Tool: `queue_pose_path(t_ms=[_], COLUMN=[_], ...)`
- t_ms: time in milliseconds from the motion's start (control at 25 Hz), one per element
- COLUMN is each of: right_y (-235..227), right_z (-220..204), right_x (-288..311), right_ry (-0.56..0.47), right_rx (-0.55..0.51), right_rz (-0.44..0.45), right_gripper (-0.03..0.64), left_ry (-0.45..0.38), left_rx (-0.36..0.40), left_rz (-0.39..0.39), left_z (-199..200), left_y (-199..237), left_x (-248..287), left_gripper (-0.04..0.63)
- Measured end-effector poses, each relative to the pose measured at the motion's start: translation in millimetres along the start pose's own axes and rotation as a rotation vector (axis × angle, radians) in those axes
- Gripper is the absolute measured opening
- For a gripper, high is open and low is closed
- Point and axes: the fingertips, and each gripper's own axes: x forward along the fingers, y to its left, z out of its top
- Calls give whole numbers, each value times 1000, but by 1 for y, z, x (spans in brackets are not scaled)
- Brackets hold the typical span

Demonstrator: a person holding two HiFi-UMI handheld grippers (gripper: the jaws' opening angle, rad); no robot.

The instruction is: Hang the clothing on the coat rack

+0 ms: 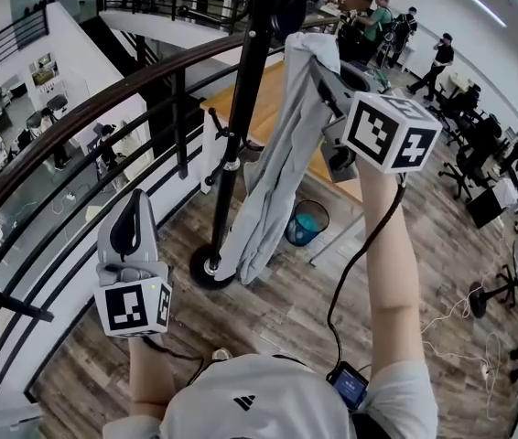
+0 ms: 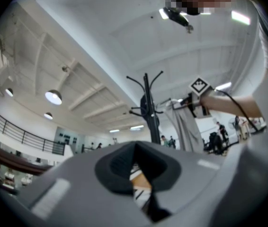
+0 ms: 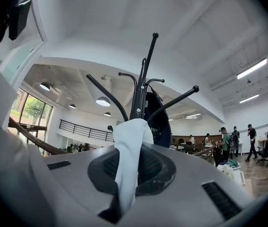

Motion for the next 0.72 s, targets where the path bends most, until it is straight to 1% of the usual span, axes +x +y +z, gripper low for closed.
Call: queue_pose_path(t_ms=[320, 600, 720], right_y=[-9, -10, -9], right_z=[-43, -55, -58], right_x=[8, 6, 1], right_ry=[62, 40, 24], right_rx=[40, 33, 32], right_rz=[-19, -31, -17], right_gripper=[14, 21, 53], left_ry=[8, 22, 25], left_rx=[13, 22, 27], left_rz=[6, 16, 15], left_z=[1, -1, 0], left_y=[-3, -8, -12], left_x=[-4, -8, -8], left_gripper=[8, 8, 8])
